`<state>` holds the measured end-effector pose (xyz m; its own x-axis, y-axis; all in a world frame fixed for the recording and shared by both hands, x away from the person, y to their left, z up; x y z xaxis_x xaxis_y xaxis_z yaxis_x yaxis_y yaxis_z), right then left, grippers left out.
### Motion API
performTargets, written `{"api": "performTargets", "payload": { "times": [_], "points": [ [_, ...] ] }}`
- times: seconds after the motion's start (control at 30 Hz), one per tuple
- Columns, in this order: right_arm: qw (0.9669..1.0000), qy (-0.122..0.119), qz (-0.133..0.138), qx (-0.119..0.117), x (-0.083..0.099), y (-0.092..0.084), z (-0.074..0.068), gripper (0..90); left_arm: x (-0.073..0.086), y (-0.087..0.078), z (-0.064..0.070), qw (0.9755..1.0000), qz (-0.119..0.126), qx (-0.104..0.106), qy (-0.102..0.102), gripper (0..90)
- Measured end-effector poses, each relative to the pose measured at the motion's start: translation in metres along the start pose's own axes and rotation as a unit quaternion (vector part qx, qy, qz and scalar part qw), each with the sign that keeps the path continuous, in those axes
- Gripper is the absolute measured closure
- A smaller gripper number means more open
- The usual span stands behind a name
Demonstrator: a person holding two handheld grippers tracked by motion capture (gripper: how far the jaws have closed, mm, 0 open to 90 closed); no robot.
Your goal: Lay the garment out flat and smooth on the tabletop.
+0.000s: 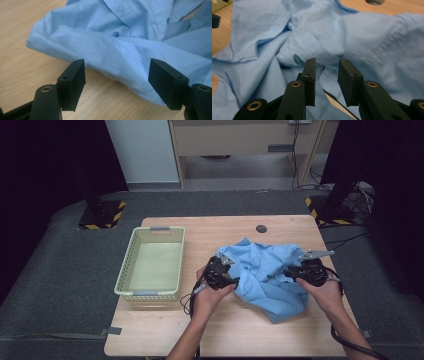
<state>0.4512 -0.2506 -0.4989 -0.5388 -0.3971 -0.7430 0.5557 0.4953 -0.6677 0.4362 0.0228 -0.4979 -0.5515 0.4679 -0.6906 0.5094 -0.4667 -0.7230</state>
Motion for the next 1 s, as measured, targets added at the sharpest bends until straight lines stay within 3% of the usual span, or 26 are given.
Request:
{"api": "performTargets", "payload": {
  "times": [0.3,0.67,1.0],
  "points": [
    [0.999,0.039,-0.009,0.018,0.036,-0.01,0.024,54.2,0.027,0.001,0.019,0.9997,0.013,0.021,-0.005,29.5],
    [0.9982,0.047,-0.035,0.007,0.069,-0.006,0.016,40.7,0.041,0.007,0.04,0.9991,0.017,0.038,-0.003,26.4],
    [0.998,0.035,-0.049,-0.02,0.078,-0.008,0.003,67.0,0.051,0.01,0.048,0.9989,0.012,0.045,-0.005,25.4]
  ]
}}
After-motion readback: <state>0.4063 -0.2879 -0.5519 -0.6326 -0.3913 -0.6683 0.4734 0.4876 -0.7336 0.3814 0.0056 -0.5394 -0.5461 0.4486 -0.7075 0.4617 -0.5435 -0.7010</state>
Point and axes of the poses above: each handheld gripper's, and its own axes: y roughly forward along the jaws, x roughly out of its underside, z roughly to its right, the point moved 5 cm from there along y, roughly forward along the jaws, and after that the axes turned 2 degrees about -y, right-handed, at the moved point
